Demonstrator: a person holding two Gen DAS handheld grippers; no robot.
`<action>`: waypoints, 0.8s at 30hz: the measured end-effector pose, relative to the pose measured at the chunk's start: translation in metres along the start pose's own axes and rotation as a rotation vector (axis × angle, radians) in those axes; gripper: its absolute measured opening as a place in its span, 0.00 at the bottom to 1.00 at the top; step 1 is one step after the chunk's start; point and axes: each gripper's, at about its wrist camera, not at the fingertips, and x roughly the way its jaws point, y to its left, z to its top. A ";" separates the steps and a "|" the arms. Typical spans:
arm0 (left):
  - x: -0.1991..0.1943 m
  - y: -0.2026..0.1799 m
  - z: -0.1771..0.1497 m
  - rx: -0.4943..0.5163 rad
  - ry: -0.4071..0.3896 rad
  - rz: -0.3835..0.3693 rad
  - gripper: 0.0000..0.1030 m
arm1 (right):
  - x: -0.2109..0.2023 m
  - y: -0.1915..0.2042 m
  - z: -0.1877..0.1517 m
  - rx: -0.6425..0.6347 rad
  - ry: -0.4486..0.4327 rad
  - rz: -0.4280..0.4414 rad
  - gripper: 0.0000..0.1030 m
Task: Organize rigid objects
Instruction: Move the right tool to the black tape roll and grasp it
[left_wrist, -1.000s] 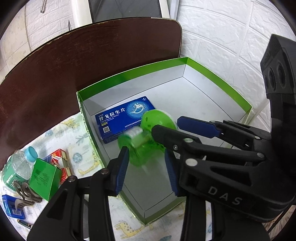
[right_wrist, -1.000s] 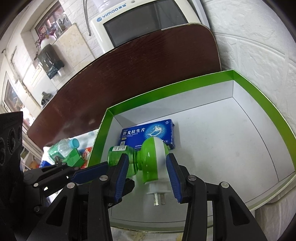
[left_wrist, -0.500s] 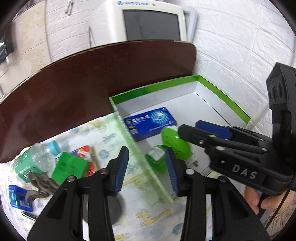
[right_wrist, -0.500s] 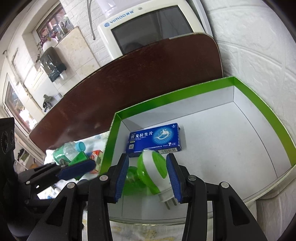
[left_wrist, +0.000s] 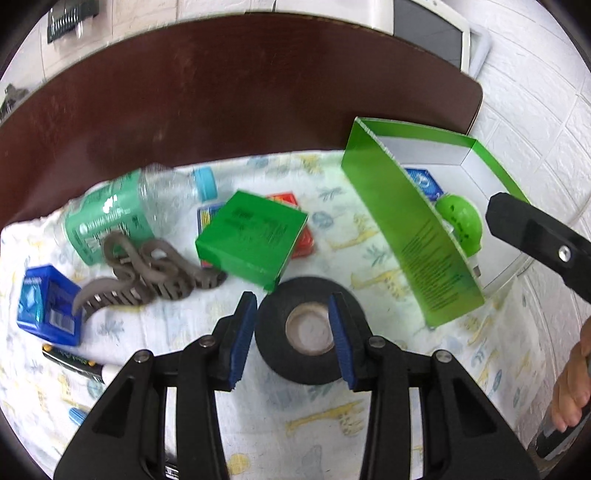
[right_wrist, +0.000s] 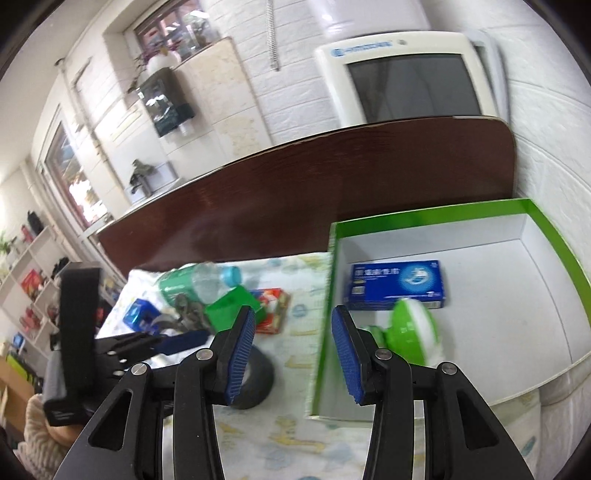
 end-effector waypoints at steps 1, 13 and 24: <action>0.003 0.003 -0.003 -0.009 0.009 -0.005 0.36 | 0.002 0.007 -0.002 -0.012 0.009 0.010 0.44; 0.013 0.028 -0.018 -0.063 0.039 -0.091 0.29 | 0.060 0.042 -0.044 0.147 0.175 0.012 0.39; 0.012 0.036 -0.024 -0.028 0.008 -0.136 0.29 | 0.084 0.014 -0.057 0.354 0.258 -0.041 0.39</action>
